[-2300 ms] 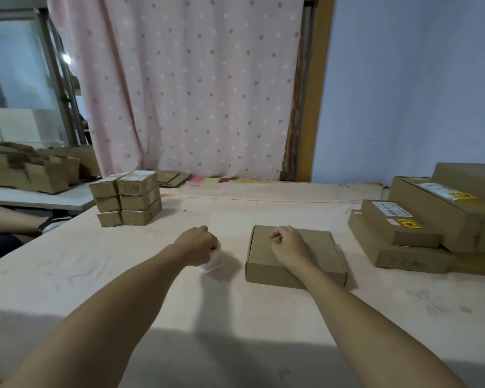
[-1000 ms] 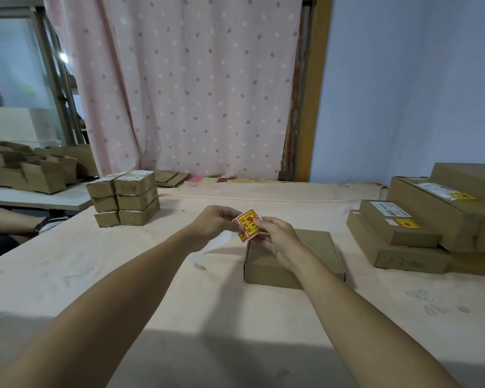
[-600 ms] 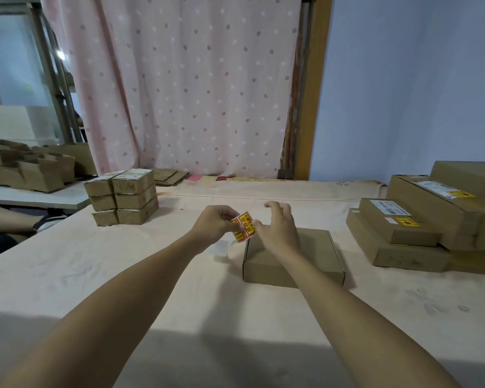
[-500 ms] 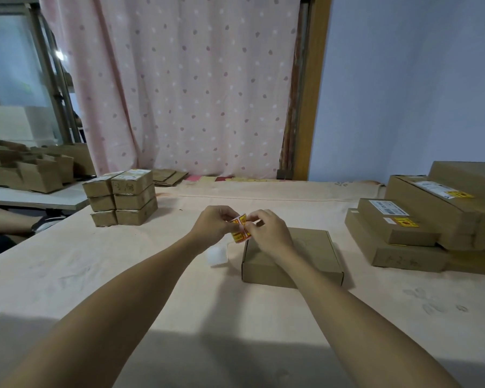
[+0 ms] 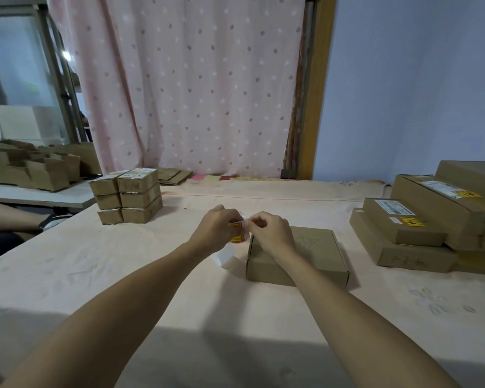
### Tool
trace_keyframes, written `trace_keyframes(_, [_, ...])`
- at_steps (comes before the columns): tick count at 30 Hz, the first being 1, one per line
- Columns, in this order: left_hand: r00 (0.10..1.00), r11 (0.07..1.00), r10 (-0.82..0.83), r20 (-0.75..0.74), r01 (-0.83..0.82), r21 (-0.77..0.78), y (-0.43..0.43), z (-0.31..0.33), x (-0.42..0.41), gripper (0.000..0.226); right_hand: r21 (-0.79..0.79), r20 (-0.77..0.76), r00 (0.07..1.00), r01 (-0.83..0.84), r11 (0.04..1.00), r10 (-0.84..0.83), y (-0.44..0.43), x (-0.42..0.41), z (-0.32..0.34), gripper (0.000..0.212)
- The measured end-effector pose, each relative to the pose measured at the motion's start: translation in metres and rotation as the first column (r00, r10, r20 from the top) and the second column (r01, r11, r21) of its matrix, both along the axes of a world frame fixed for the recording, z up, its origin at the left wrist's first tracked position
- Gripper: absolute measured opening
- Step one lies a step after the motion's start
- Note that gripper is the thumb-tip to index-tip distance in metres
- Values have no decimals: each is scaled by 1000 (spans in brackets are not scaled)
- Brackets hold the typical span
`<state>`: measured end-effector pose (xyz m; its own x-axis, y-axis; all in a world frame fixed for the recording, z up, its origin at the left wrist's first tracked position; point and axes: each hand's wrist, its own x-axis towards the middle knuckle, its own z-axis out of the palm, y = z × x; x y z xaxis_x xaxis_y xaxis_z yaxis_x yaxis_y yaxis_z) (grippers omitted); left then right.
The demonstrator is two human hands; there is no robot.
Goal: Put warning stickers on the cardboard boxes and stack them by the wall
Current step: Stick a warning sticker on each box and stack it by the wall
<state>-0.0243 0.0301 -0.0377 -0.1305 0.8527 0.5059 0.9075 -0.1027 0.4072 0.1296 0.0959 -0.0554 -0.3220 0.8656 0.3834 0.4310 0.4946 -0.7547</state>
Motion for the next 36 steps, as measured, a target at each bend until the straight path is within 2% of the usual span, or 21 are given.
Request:
trace_keyframes(6, [999, 999, 46, -23, -46, -22, 0, -5, -12, 28, 53, 39, 994, 98, 994, -100, 4, 9, -2, 10])
trace_keyframes(10, [993, 992, 108, -49, -111, -63, -1, -13, -23, 30, -49, -36, 986, 161, 986, -163, 10, 21, -2, 12])
trace_keyframes(16, [977, 973, 176, -121, -191, -126, -4, -32, -37, 33, -188, -161, 973, 133, 973, -164, 19, 35, -8, 14])
trace_keyframes(22, [979, 968, 179, -96, -193, -158, -2, -48, -34, 30, -222, -233, 959, 107, 969, -159, 23, 47, -15, 8])
trace_keyframes(26, [976, 963, 116, -186, -156, -221, 0, -59, -32, 30, -226, -261, 952, 103, 969, -162, 26, 55, -17, 9])
trace_keyframes(31, [961, 972, 69, -267, -125, -201, 0, -55, -33, 24, -250, -295, 941, 91, 964, -165, 28, 66, -16, 10])
trace_keyframes(33, [980, 984, 78, -184, -105, -144, 1, -51, -32, 20, -242, -293, 939, 110, 964, -180, 29, 69, -19, 14])
trace_keyframes(36, [996, 994, 79, 48, -75, -76, 5, -44, -21, 19, -234, -270, 944, 125, 964, -188, 29, 73, -23, 3])
